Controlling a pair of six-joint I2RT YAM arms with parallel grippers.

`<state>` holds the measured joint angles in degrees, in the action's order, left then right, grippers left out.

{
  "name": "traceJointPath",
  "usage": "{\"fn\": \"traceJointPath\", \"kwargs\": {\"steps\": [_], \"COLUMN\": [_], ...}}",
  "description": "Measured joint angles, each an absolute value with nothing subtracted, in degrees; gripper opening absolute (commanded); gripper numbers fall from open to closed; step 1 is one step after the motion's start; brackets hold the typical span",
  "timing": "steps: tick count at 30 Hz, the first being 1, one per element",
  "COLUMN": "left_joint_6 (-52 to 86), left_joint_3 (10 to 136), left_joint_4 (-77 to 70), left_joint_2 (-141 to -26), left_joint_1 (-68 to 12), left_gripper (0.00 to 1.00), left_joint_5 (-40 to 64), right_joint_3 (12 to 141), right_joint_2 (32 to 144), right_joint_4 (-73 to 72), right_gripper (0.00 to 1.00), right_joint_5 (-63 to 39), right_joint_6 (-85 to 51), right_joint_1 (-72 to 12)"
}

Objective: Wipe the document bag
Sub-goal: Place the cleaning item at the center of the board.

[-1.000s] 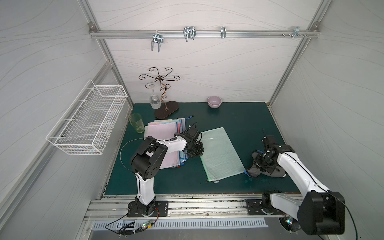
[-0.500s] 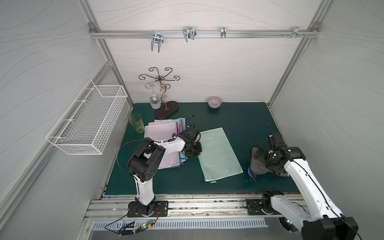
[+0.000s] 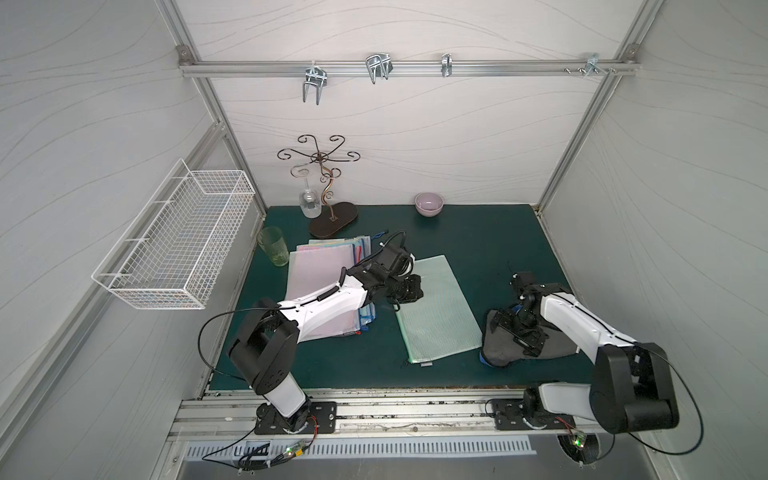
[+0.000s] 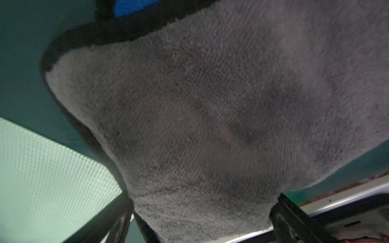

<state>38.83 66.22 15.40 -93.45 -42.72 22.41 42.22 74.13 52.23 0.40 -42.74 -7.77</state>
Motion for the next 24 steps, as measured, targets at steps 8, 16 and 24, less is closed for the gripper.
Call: {"fn": "traceJointPath", "kwargs": {"steps": [8,16,24], "left_joint_6": [38.19,40.75,45.58], "left_joint_3": [73.52,80.09,88.88], "left_joint_4": [8.97,5.15,6.09], "left_joint_2": [-103.13,-114.50,-125.80], "left_joint_1": [-51.83,-54.65,-55.40], "left_gripper": [0.00,0.00,0.00], "left_joint_5": [30.48,38.28,41.19], "right_joint_3": [45.67,45.28,45.25], "right_joint_2": [74.74,74.04,71.11], "right_joint_4": [49.32,49.28,49.52], "right_gripper": [0.99,0.99,0.99], "right_joint_5": [-1.83,-3.49,-5.85], "right_joint_6": [-43.79,-44.66,-45.23], "right_joint_1": [-7.09,-3.92,-1.67]}}
